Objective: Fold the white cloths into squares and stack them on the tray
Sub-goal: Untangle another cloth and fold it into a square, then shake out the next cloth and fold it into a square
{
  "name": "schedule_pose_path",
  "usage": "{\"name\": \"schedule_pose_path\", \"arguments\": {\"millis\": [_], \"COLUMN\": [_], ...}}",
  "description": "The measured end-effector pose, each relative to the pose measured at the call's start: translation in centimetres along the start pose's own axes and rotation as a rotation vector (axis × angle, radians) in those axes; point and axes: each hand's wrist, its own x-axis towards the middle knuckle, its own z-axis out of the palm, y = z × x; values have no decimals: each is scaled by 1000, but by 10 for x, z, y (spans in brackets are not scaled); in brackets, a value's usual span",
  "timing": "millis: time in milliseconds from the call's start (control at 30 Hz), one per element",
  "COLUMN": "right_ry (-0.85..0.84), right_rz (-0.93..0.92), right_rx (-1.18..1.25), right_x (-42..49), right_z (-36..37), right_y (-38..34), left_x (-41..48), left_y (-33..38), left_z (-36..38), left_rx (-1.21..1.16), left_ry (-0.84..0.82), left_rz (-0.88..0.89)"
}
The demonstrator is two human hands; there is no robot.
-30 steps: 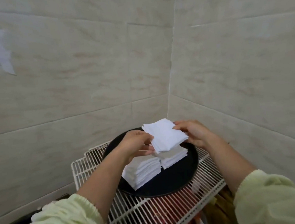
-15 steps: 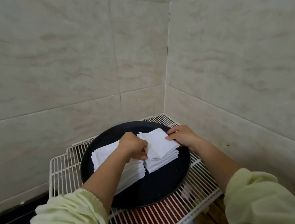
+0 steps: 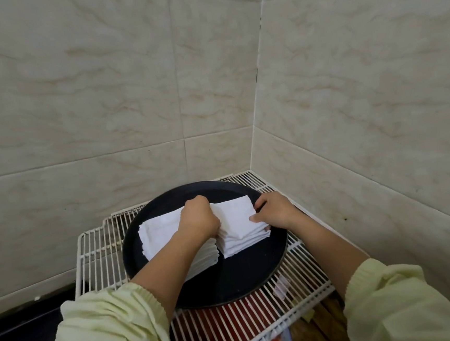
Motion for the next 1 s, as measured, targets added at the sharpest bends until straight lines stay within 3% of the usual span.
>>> {"name": "schedule_pose_path", "arguments": {"millis": [167,467,667,1000], "right_ry": [144,191,93,-254], "right_rz": [-106,-346,-524,-692], "right_rx": [-254,-108,-106,-157], "right_x": [-4,-31,-81,-237], "right_z": [-3,36,100,308], "right_y": [-10,-78,-161,-273], "left_x": [-10,-50,-101,-287], "left_y": [-2,-49,-135,-360], "left_z": [-3,-56,-118,-194], "left_rx": [71,-23,6,170], "left_ry": [82,308,392,450], "left_rz": [119,277,172,-153]}}
